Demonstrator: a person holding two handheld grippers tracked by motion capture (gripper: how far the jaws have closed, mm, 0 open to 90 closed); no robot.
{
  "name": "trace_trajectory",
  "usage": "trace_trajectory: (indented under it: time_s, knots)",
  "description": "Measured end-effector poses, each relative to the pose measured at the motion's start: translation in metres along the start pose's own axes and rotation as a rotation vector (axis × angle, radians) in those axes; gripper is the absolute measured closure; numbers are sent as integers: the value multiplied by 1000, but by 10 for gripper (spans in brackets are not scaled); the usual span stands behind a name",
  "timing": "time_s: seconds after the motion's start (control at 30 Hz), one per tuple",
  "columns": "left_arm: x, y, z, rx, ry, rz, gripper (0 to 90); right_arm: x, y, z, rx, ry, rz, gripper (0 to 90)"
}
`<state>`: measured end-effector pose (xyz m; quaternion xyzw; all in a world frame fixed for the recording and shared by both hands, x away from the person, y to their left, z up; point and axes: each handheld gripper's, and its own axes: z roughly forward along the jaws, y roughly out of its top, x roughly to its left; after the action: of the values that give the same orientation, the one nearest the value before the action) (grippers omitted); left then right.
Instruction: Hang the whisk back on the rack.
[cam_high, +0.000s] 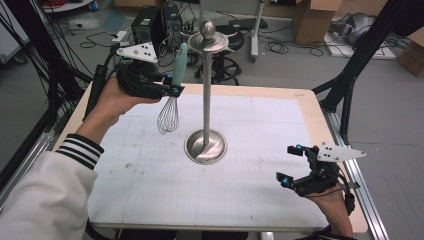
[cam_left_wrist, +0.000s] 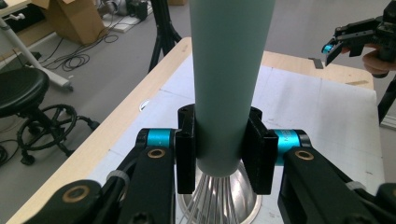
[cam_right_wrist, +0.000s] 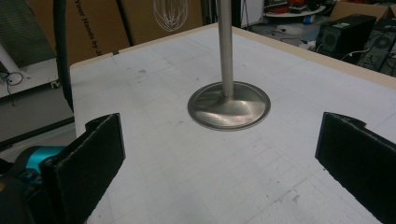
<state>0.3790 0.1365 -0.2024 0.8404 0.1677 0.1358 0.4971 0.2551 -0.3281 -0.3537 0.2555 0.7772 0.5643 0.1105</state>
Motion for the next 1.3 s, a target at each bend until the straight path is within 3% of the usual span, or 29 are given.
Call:
trace_trajectory:
  time_s: [0.4, 0.5, 0.53, 0.6, 0.73, 0.8, 1.0, 1.2, 1.3]
  knots:
    - [0, 2, 12, -12, -5, -1, 691, -2, -1, -1, -2, -2, 7, 1]
    - [-1, 2, 12, -15, 6, -22, 684, -2, -1, -1, -4, -1, 4, 1]
    - [-2, 1, 12, -33, 7, -37, 662, -2, -1, -1, -5, -2, 2, 1]
    - [-2, 0, 10, -65, 34, -46, 491, -2, -2, -1, -4, 0, 7, 1]
    - [-3, -4, 5, -32, 45, -39, 334, -5, -4, -2, -4, -4, 17, 1]
    - [-4, -6, 0, -51, 39, -37, 267, -6, -5, -3, -4, -9, 19, 1]
    - [-10, -18, -18, -53, 41, -7, 118, -7, -3, -7, -21, -17, 18, 1]
    - [-15, -47, -36, -49, 66, -44, 17, -8, -4, -7, -20, -19, 22, 1]
    - [-19, -67, -47, -72, 85, -67, 17, -8, -4, -7, -22, -23, 30, 1]
